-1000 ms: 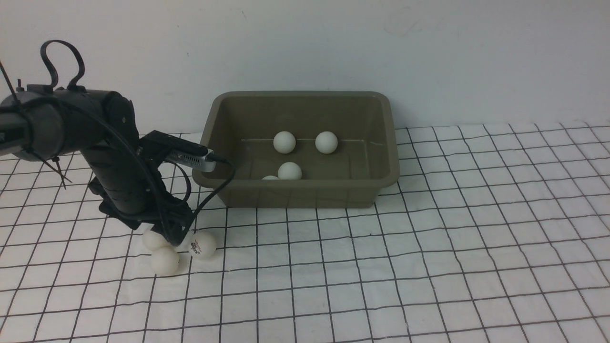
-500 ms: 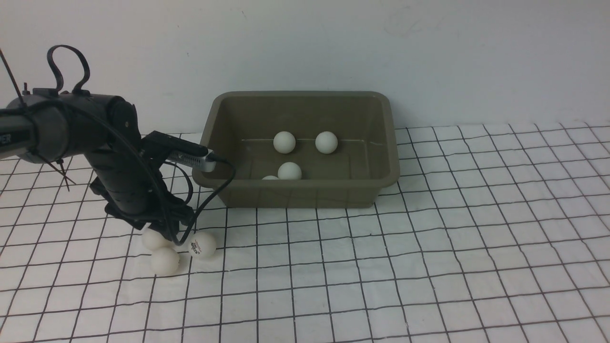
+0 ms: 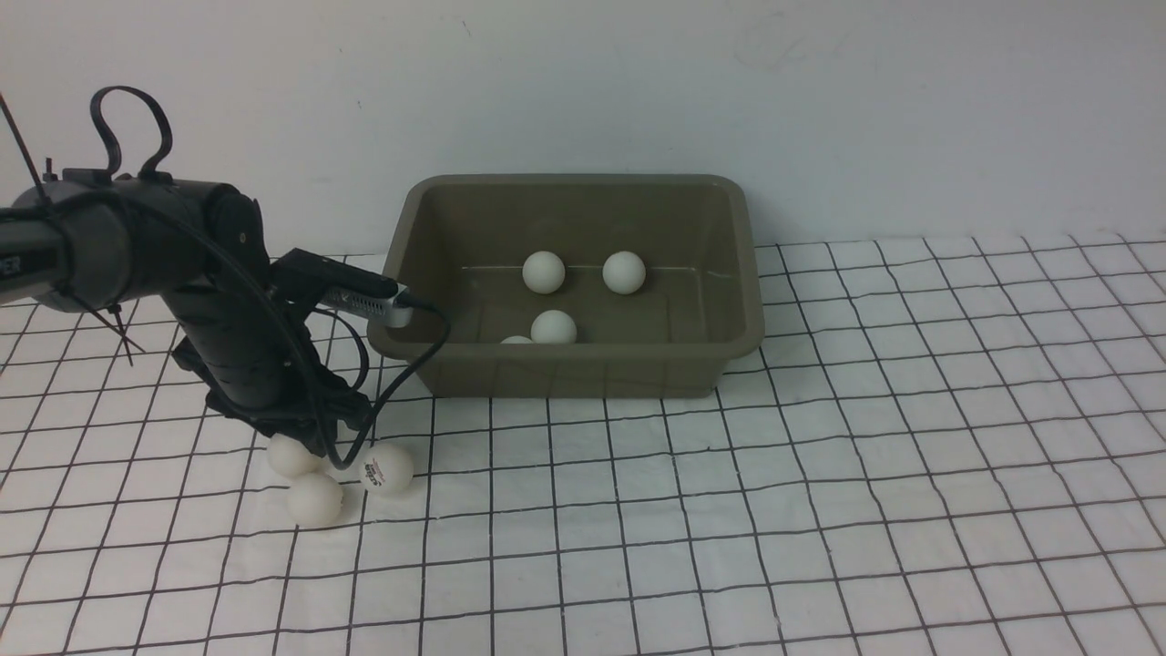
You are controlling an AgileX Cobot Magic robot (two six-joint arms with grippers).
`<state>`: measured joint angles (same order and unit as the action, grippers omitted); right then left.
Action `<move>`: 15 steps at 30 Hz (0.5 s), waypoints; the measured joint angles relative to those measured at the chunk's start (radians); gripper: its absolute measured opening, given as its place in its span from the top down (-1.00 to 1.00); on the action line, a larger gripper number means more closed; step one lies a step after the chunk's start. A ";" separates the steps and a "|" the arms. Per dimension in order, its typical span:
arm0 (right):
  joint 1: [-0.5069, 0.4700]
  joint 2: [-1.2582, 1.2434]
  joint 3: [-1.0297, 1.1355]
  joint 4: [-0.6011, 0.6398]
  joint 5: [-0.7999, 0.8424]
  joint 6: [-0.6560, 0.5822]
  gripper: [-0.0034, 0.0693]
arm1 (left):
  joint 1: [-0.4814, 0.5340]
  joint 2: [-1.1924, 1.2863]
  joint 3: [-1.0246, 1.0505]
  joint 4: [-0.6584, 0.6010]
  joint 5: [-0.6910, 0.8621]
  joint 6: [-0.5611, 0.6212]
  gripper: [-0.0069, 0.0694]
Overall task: Put the table tennis balls into the box on the white checkered tablecloth.
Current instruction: 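Reach for and grasp a ping pong ball on the table beside the basket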
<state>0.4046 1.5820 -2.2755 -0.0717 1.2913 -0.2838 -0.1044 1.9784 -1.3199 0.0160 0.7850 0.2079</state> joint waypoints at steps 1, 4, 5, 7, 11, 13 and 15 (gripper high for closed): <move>0.000 0.000 0.000 0.000 0.000 0.000 -0.39 | 0.000 0.000 0.000 0.000 0.000 0.000 -0.05; 0.000 0.000 0.000 0.000 0.000 0.000 -0.39 | 0.000 0.000 0.000 0.026 0.000 -0.005 -0.05; 0.000 0.000 0.000 0.000 0.000 0.000 -0.39 | 0.000 0.000 0.000 0.031 0.000 -0.009 -0.05; 0.000 0.000 0.000 0.000 0.000 0.000 -0.39 | 0.000 0.000 0.000 0.037 0.000 -0.012 -0.05; 0.000 0.000 0.000 0.000 0.000 0.000 -0.39 | 0.000 0.000 0.000 0.056 0.002 -0.030 -0.05; 0.000 0.000 0.000 0.000 0.000 0.000 -0.39 | 0.000 0.000 -0.006 0.072 0.014 -0.036 -0.05; 0.000 0.000 0.000 0.000 0.000 0.000 -0.39 | 0.000 0.000 -0.012 0.078 0.022 -0.038 -0.05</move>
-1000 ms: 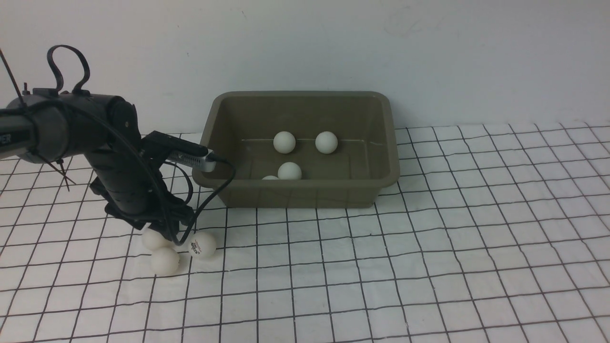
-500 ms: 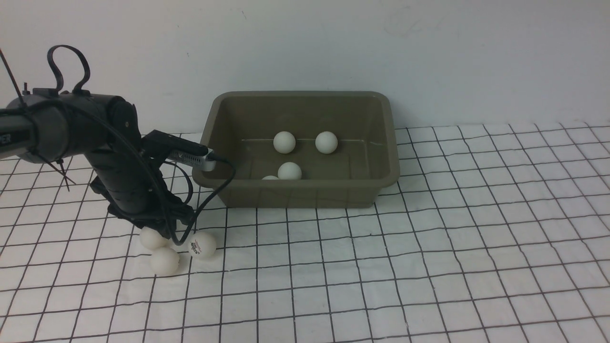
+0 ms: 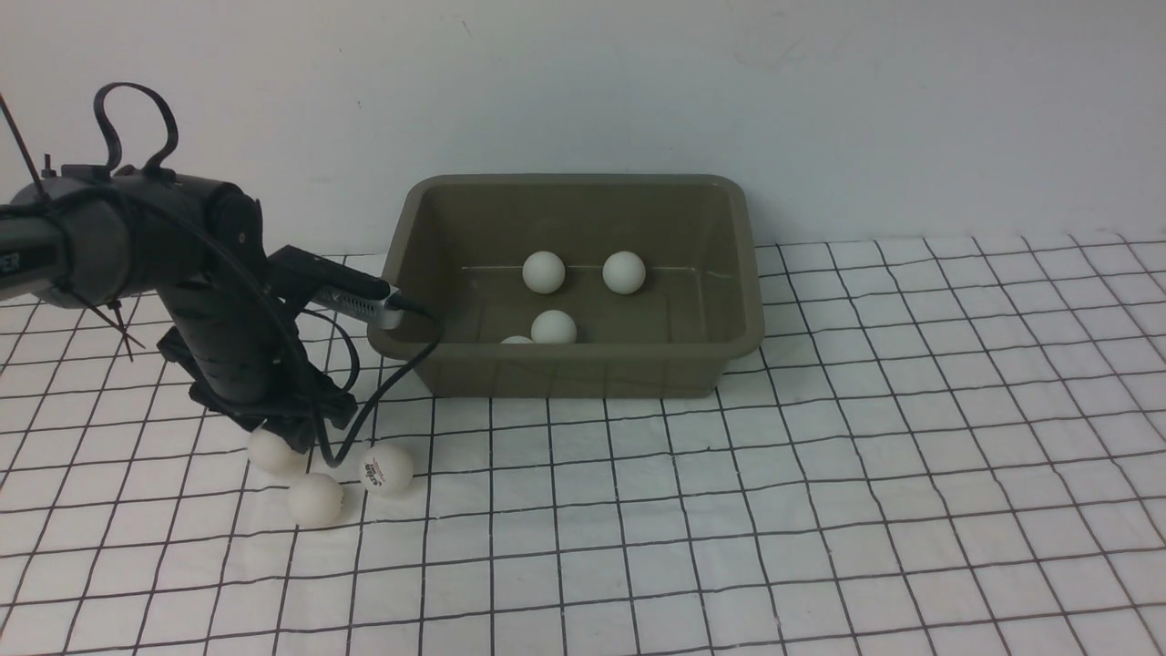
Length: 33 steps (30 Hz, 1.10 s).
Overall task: Put the table tennis balls into the box on the white checkered tablecloth.
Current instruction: 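Reach for and grasp a ping pong ball on the table beside the basket, then drop the ball into the bin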
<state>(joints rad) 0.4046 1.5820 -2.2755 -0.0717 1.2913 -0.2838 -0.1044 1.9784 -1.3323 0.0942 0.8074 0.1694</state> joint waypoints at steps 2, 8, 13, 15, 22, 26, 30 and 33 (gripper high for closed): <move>0.000 0.000 0.000 0.000 0.000 0.000 -0.39 | 0.000 -0.009 -0.016 0.006 0.010 -0.007 -0.05; 0.000 0.000 0.000 0.000 0.000 0.000 -0.39 | 0.000 -0.055 -0.071 0.023 0.065 -0.007 -0.05; 0.000 0.000 0.000 0.000 0.000 0.000 -0.39 | 0.001 -0.104 -0.172 0.046 0.182 -0.018 -0.05; 0.000 0.000 0.000 0.000 0.000 0.000 -0.39 | -0.004 -0.112 -0.199 0.038 0.197 -0.018 -0.05; 0.000 0.000 0.000 -0.007 0.000 -0.004 -0.39 | -0.103 -0.090 -0.367 -0.039 0.195 -0.007 -0.05; 0.000 -0.010 0.001 -0.052 0.000 -0.007 -0.26 | -0.168 -0.030 -0.441 -0.044 0.157 -0.007 -0.05; 0.000 -0.029 0.001 -0.081 0.000 0.000 -0.08 | -0.199 0.021 -0.490 -0.044 0.151 -0.005 -0.05; 0.000 -0.065 0.002 -0.106 0.000 0.013 0.25 | -0.217 0.086 -0.549 -0.045 0.140 0.004 -0.05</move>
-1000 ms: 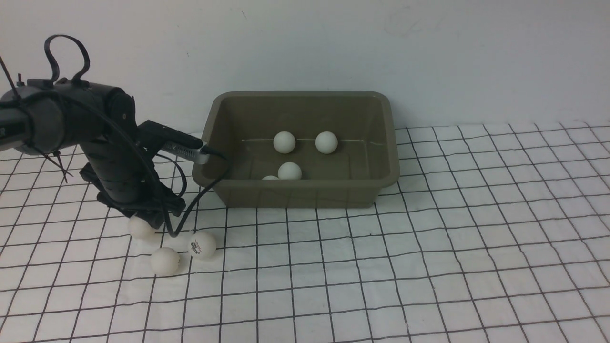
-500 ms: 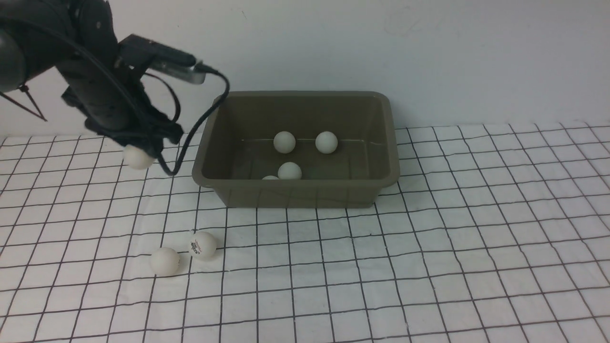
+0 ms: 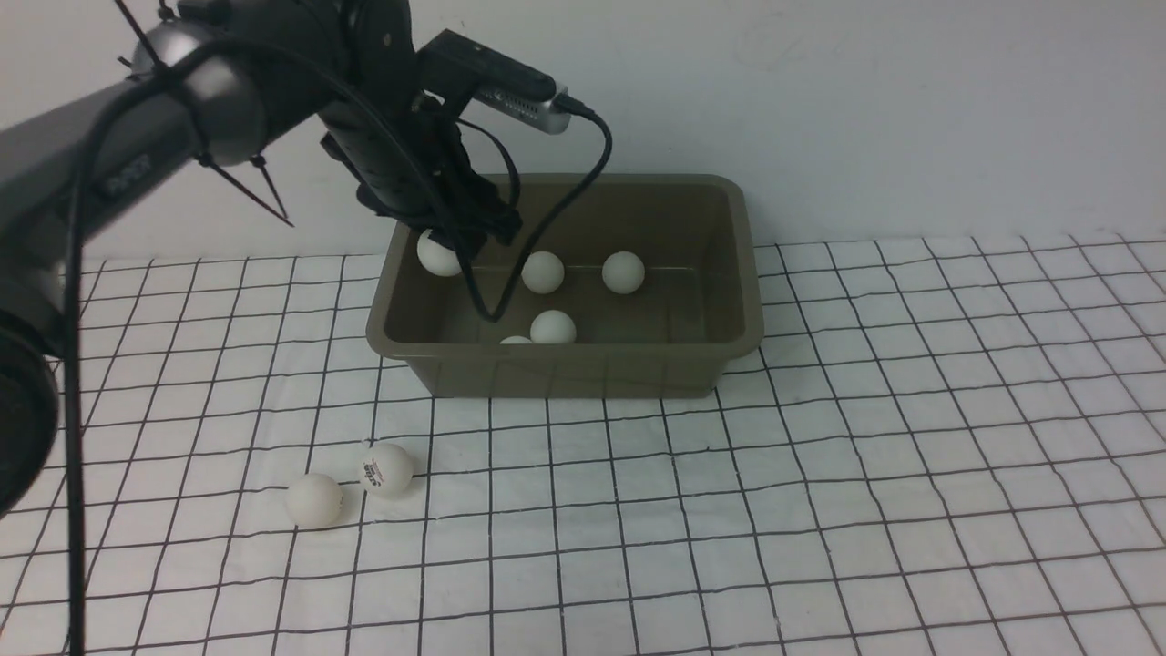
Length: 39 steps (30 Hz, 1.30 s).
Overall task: Put the table tennis balls into the box on the white checkered tablecloth.
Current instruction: 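Drop the ball into the bin, then reach for and grasp a ping pong ball on the table beside the basket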
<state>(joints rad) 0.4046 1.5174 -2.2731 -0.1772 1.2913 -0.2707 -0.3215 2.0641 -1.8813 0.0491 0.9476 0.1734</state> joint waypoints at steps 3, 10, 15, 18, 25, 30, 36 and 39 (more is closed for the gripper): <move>0.000 -0.078 0.045 -0.010 0.000 0.007 0.66 | -0.004 0.055 -0.045 -0.001 -0.013 0.007 -0.05; 0.000 -0.378 0.383 -0.033 -0.001 0.011 0.94 | -0.008 0.101 -0.058 -0.021 -0.033 0.007 -0.05; 0.000 -0.563 0.682 -0.035 -0.001 0.072 0.95 | -0.010 0.101 -0.060 -0.068 -0.050 0.007 -0.32; 0.000 -0.679 0.901 -0.035 -0.002 0.139 0.95 | -0.014 0.101 -0.060 -0.069 -0.057 0.007 -0.52; 0.000 -0.884 1.306 -0.035 -0.215 0.214 0.95 | -0.018 0.040 -0.060 -0.068 -0.006 0.030 -0.47; 0.000 -0.923 1.513 -0.035 -0.402 0.278 0.95 | 0.002 -0.103 -0.060 -0.049 0.160 0.038 -0.26; 0.000 -0.922 1.605 -0.035 -0.510 0.304 0.95 | 0.082 -0.191 -0.051 -0.049 0.286 0.053 -0.22; 0.000 -0.922 1.609 -0.035 -0.528 0.309 0.95 | 0.112 -0.221 -0.005 -0.072 0.286 0.059 -0.22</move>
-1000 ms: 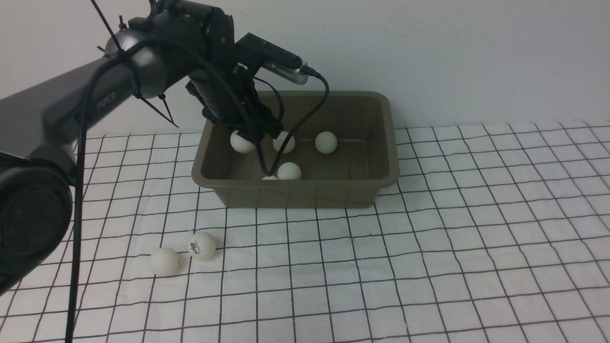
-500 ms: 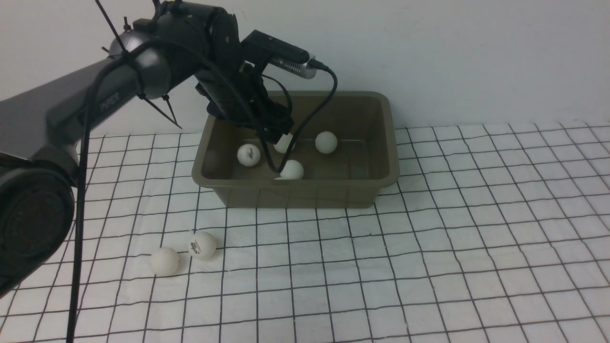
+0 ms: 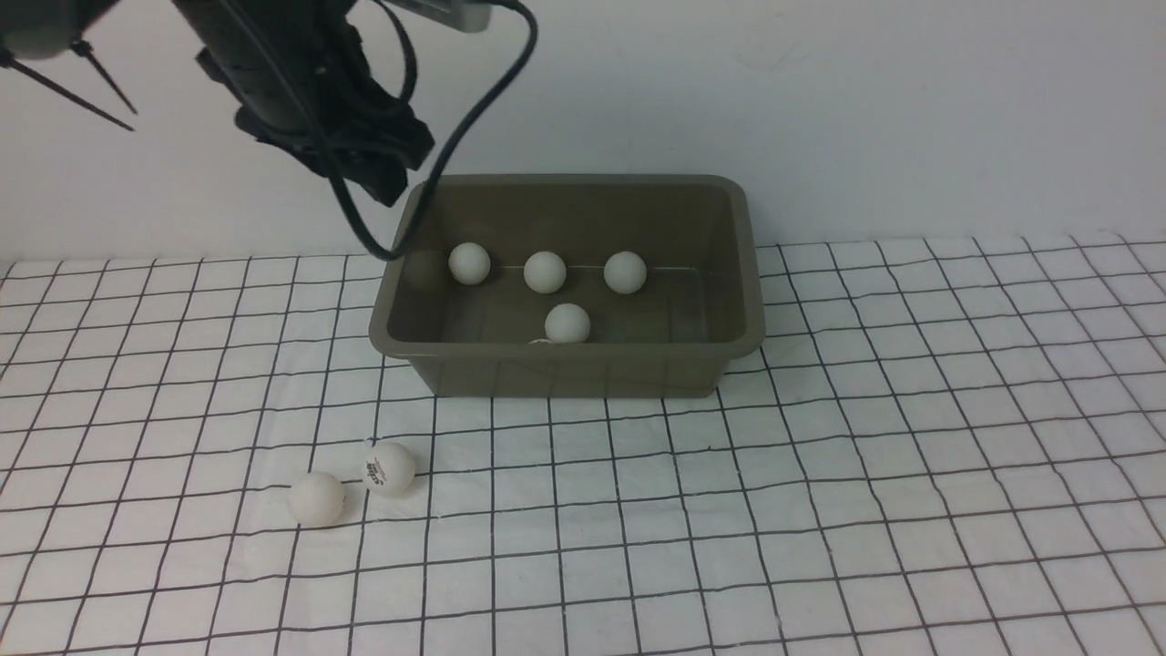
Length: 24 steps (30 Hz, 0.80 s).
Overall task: Put the table tennis balls into the box on the white checkered tablecloth.
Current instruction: 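Reach for and grasp a ping pong ball on the table beside the basket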
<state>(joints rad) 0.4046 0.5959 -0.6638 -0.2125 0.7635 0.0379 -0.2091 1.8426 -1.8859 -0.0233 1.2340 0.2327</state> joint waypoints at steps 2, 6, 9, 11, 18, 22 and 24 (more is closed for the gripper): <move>0.000 0.000 0.001 0.000 -0.008 0.002 0.95 | 0.014 -0.018 0.051 -0.016 0.000 0.004 -0.22; 0.000 0.000 0.002 -0.002 -0.012 0.014 0.95 | 0.038 -0.065 0.203 -0.038 -0.004 0.012 -0.22; 0.000 0.000 0.003 -0.004 -0.012 0.018 0.95 | 0.045 -0.096 0.323 -0.043 -0.033 0.019 -0.22; 0.000 0.000 0.003 -0.004 -0.012 0.018 0.95 | 0.046 -0.112 0.395 -0.044 -0.068 0.024 -0.22; 0.000 0.000 0.003 -0.004 -0.014 0.018 0.95 | 0.046 -0.140 0.689 -0.099 -0.334 0.107 -0.22; 0.000 0.000 0.003 -0.004 -0.014 0.019 0.95 | 0.046 -0.113 0.707 -0.101 -0.372 0.122 -0.22; 0.000 0.000 0.003 -0.003 -0.014 0.019 0.95 | 0.046 -0.101 0.707 -0.100 -0.378 0.123 -0.22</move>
<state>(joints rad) 0.4046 0.5959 -0.6611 -0.2152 0.7499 0.0570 -0.1627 1.7412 -1.1793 -0.1237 0.8557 0.3560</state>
